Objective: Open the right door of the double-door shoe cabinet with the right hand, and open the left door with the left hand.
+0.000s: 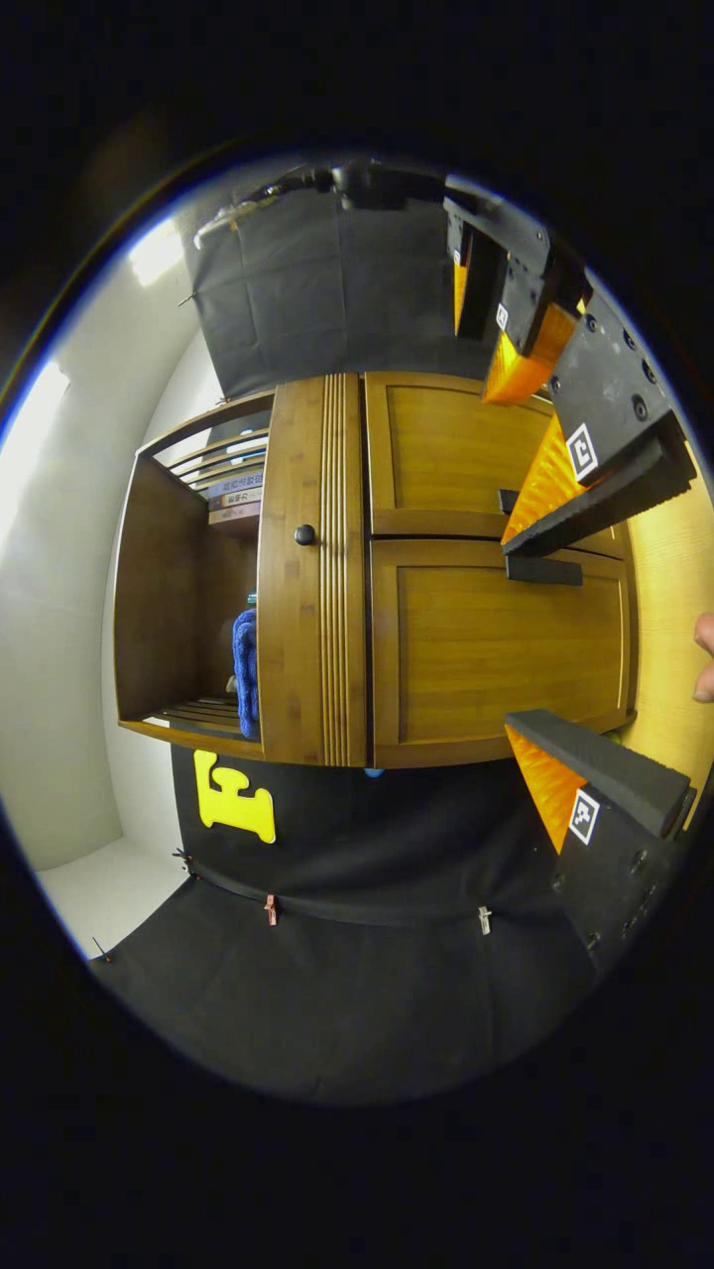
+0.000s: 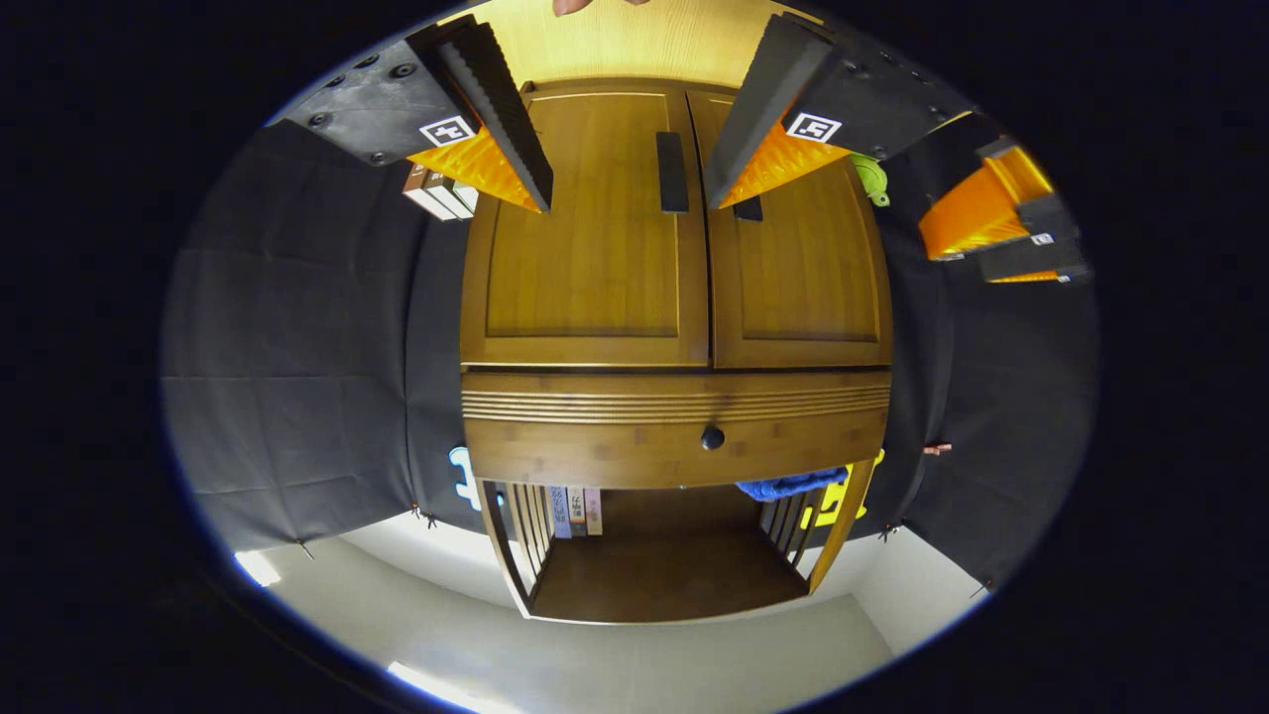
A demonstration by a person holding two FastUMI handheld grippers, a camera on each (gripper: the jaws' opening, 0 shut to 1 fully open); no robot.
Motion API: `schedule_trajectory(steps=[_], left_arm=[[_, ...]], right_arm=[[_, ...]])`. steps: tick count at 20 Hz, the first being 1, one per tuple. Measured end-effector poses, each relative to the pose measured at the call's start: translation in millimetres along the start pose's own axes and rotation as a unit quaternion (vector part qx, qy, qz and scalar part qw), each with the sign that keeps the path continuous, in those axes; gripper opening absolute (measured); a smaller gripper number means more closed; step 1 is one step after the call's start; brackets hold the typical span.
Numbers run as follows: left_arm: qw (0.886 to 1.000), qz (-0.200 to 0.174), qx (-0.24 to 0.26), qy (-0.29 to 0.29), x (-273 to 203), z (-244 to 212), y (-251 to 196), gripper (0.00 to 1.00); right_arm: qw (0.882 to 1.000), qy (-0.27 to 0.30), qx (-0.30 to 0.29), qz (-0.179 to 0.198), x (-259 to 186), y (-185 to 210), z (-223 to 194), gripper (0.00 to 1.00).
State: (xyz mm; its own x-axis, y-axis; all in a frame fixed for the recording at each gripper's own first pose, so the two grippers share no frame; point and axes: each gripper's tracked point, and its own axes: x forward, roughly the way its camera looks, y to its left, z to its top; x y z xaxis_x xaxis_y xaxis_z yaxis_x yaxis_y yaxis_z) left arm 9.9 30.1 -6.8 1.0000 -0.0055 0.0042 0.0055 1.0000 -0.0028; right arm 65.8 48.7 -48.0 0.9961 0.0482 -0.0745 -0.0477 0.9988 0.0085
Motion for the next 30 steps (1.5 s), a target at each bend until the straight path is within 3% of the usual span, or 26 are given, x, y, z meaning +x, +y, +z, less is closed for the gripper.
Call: schedule_trajectory(steps=[10,14,18,20,21,24,25,27,30], left_arm=[[1.0,0.008,-0.008,0.016,7,-20,21,0.97],[1.0,0.012,-0.013,0.02,9,-26,28,0.97],[0.999,0.017,-0.024,0.031,11,-34,36,0.96],[0.999,0.019,-0.025,0.034,11,-36,37,0.96],[0.999,0.02,-0.025,0.036,11,-36,37,0.96],[0.999,0.023,-0.025,0.039,9,-39,40,0.96],[0.999,0.024,-0.025,0.039,10,-40,41,0.96],[0.999,0.026,-0.026,0.04,8,-41,44,0.96],[0.998,0.03,-0.031,0.039,3,-39,47,0.96]], right_arm=[[0.997,0.053,0.042,0.022,101,33,-71,0.98],[0.995,0.087,0.058,0.007,130,34,-100,0.89],[0.993,0.108,0.039,-0.005,146,36,-120,0.67],[0.992,0.118,0.048,-0.005,153,40,-135,0.37],[0.992,0.12,0.047,-0.005,156,38,-135,0.45],[0.99,0.13,0.052,-0.002,148,40,-131,0.45],[0.991,0.126,0.04,-0.002,159,35,-140,0.36],[0.992,0.125,0.016,0.013,157,35,-138,0.3],[0.99,0.134,0.026,0.032,146,36,-137,0.24]])
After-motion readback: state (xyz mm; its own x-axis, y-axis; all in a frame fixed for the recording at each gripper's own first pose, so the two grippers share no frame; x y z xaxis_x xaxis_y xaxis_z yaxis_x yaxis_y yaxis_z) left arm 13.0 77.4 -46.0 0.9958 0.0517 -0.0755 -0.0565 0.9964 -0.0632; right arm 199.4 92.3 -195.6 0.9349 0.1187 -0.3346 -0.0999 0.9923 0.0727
